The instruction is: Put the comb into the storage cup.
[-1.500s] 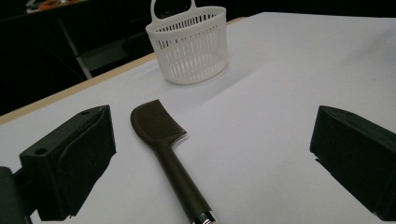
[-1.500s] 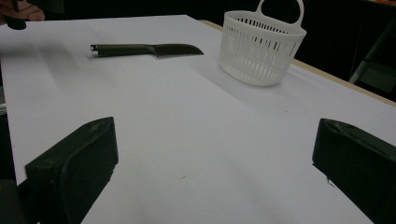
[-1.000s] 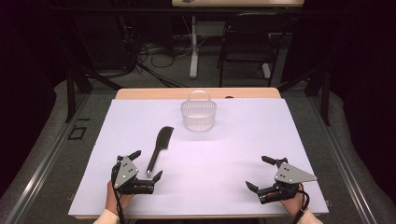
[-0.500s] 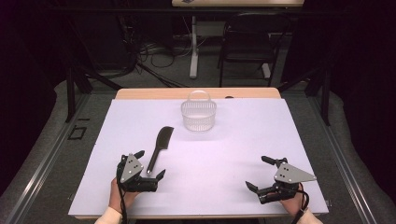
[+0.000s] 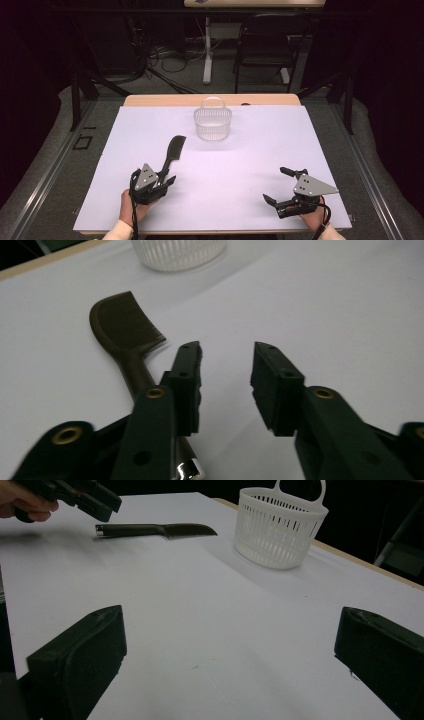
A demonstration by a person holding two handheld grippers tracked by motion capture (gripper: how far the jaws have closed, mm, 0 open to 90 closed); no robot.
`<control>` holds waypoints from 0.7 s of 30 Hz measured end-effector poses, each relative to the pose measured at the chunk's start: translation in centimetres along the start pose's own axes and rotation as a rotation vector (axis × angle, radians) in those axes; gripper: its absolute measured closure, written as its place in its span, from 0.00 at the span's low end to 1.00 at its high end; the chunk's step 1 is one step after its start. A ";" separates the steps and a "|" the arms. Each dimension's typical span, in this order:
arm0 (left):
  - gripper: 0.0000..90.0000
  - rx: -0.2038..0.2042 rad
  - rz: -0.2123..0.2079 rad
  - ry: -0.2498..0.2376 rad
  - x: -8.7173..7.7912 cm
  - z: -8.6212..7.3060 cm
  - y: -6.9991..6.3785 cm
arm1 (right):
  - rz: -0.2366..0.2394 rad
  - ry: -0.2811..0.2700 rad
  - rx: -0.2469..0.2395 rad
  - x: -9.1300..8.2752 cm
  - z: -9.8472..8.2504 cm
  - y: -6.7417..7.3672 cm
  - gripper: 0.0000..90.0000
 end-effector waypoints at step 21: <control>1.00 -0.076 0.018 0.180 -0.2 -2.2 0.8 | 0.001 0.002 0.001 0.0 0.0 0.1 0.00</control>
Point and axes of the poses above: each handheld gripper's, and its own axes: x roughly forward along the jaws, z roughly out of its top, y roughly to its left, the point moved 8 cm from there along x, roughly forward along the jaws, and after that the axes turned 10 degrees about -y, right-handed, at the moved point
